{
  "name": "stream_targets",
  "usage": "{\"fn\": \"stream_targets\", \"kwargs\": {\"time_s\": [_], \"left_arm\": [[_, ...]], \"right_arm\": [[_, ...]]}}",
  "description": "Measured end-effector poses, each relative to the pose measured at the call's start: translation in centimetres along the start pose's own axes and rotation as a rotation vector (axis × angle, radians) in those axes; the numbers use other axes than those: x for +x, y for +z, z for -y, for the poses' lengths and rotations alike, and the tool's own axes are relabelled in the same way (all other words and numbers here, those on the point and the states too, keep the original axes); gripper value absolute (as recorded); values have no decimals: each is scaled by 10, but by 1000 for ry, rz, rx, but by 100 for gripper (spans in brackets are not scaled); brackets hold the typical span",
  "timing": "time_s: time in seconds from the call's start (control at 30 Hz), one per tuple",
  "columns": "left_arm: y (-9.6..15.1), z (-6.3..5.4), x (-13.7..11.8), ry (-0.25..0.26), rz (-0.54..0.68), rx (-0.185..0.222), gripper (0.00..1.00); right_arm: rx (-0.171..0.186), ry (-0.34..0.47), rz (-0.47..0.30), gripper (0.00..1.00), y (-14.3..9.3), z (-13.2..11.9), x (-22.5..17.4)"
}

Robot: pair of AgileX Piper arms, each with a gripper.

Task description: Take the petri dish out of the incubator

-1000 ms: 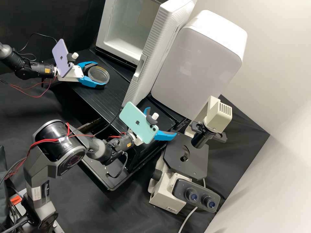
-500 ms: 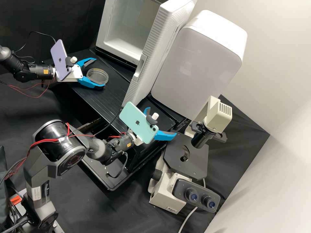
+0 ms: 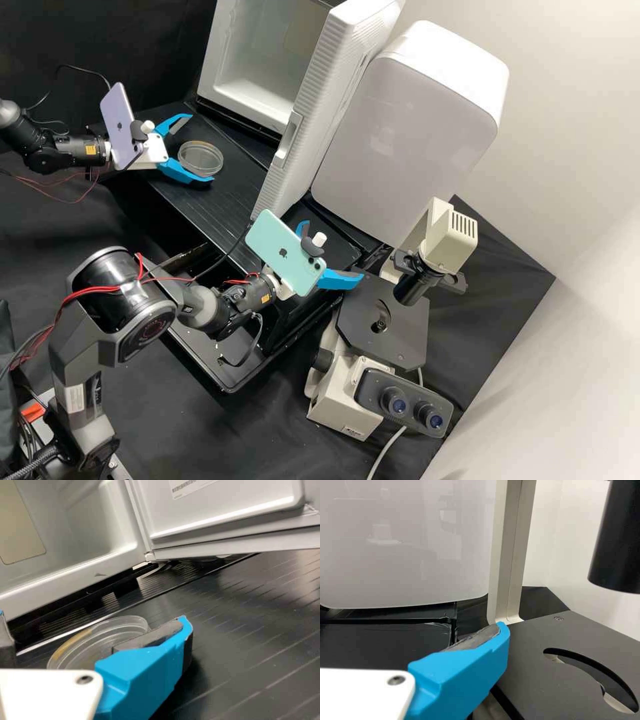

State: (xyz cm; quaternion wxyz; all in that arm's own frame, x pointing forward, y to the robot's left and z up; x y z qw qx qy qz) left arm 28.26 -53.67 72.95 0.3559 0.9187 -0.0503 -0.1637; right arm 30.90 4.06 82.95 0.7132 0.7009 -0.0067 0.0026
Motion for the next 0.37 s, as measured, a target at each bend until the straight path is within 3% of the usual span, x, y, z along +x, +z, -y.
{"fn": "stream_targets", "kwargs": {"time_s": [0.37], "left_arm": [[-2, -2, -9, 107, 30, -50, 100]], "right_arm": [[0, 0, 0, 100, 0, 0, 0]]}}
